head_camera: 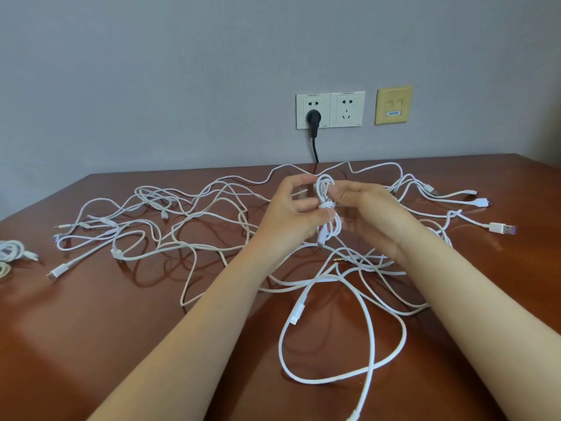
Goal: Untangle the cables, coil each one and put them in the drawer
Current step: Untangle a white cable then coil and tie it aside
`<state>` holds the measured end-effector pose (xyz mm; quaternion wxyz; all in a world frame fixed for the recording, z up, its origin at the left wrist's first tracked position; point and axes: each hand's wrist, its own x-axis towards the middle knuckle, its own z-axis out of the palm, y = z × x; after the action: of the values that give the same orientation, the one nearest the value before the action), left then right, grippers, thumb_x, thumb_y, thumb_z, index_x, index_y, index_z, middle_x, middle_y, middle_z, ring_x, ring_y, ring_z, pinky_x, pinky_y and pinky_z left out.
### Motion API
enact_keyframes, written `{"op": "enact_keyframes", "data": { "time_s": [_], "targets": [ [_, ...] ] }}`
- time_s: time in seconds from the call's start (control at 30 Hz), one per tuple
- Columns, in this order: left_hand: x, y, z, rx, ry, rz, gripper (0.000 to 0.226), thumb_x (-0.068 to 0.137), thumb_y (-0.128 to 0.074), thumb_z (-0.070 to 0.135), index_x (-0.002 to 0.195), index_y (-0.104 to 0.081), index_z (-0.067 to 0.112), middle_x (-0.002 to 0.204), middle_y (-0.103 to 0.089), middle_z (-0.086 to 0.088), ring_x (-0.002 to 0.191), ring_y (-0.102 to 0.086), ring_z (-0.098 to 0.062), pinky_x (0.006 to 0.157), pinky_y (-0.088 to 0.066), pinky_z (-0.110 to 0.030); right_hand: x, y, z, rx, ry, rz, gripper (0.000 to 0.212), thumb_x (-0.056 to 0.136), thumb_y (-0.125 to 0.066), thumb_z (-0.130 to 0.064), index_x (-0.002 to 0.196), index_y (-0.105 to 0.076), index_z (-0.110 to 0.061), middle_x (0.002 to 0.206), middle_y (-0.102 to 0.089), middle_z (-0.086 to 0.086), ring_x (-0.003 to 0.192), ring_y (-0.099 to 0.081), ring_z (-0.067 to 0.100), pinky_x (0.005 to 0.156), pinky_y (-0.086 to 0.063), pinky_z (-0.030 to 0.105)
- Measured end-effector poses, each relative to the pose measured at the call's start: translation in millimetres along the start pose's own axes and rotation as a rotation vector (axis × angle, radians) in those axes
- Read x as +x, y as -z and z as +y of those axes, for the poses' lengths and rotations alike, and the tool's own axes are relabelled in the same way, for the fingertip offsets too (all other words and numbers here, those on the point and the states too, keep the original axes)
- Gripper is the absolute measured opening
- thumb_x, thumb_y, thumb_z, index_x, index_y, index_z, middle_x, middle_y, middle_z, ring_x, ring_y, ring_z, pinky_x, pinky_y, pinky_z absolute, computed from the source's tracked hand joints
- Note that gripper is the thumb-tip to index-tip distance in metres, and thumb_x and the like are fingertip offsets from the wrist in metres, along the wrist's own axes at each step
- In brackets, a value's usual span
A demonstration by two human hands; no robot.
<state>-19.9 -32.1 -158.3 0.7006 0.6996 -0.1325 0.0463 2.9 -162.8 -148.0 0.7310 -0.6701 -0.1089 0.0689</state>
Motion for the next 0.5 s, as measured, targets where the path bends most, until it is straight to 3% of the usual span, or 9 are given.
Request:
{"op": "enact_keyframes", "data": {
  "time_s": [0.13, 0.23, 0.37, 0.5],
  "targets": [
    [1.2, 1.6, 1.9, -0.126, 0.036, 0.035, 0.044, 0.082, -0.064, -0.006, 0.107, -0.047, 0.025, 0.083, -0.071, 0.002, 0.072, -0.07, -0.013, 0.071, -0.058, -0.027, 1.0, 1.8, -0.3, 0.088, 0.015, -0.072, 0.028, 0.094, -0.042, 0.002, 0.109, -0.063, -0.008, 0.094, -0.067, 0.008, 0.081, -0.062, 0.02, 0.075, -0.052, 0.027],
    [1.1, 1.6, 2.2, -0.139, 0.056, 0.032, 0.044, 0.083, -0.062, -0.006, 0.107, -0.045, 0.026, 0.088, -0.069, -0.001, 0.075, -0.069, -0.014, 0.071, -0.058, -0.025, 2.3, 2.5, 3.9, 0.059, 0.029, -0.026, 0.022, 0.093, -0.047, 0.0, 0.103, -0.064, -0.01, 0.09, -0.067, 0.006, 0.078, -0.062, 0.017, 0.083, -0.049, 0.032],
    [0.3, 1.3, 0.9, 0.003, 0.028, -0.002, 0.043, 0.086, -0.06, -0.002, 0.105, -0.045, 0.033, 0.087, -0.071, 0.006, 0.079, -0.068, -0.014, 0.079, -0.056, -0.031, 4.3, 1.4, 8.3, -0.036, 0.038, 0.058, 0.012, 0.092, -0.054, -0.007, 0.096, -0.061, -0.015, 0.088, -0.065, 0.004, 0.075, -0.059, 0.015, 0.072, -0.047, 0.027],
    [0.5, 2.0, 0.8, 0.025, 0.026, -0.021, 0.042, 0.086, -0.057, -0.004, 0.109, -0.05, 0.029, 0.096, -0.069, -0.004, 0.083, -0.068, -0.018, 0.081, -0.056, -0.034, 3.3, -1.9, 9.5, -0.039, 0.049, 0.073, 0.012, 0.093, -0.053, -0.008, 0.094, -0.06, -0.016, 0.086, -0.064, 0.003, 0.074, -0.058, 0.015, 0.063, -0.048, 0.023]
  ]
}}
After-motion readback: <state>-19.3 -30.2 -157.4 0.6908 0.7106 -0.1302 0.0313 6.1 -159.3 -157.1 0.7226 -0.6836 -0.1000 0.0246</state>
